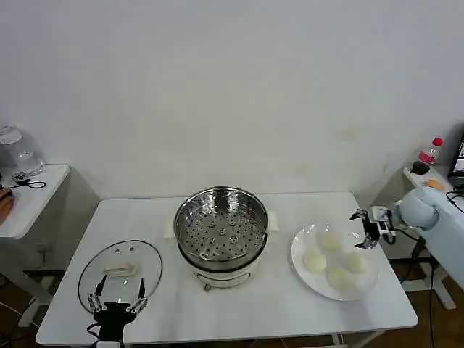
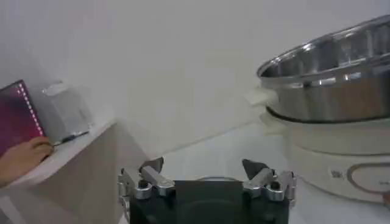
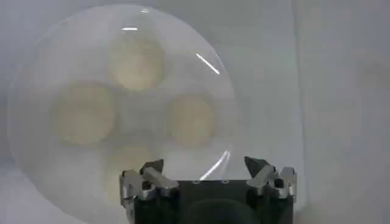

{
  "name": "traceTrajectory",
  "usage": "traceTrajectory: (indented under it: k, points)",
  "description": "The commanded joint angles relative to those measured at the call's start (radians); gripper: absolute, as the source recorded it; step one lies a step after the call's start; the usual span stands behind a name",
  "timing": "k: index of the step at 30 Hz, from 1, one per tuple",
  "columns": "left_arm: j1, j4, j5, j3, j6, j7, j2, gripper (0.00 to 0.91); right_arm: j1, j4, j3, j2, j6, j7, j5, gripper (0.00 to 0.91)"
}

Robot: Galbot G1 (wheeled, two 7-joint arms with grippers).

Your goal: Take steamed baozi put them in steamer then cover it.

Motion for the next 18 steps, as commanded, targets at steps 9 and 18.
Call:
traceTrajectory:
  k: [9,18]
  points:
    - [0.011,-0.006,0.006,-0.021,-0.003,0.002,0.003,0.907,0.154,-0.272,-0.19,0.244,0.011,-0.023,-0.041,0.907]
    - [0.018,-0.013,0.007,-0.021,-0.003,0.001,0.001,0.907,0.136,-0.276,-0.191,0.236,0.004,-0.022,-0.06,0.907]
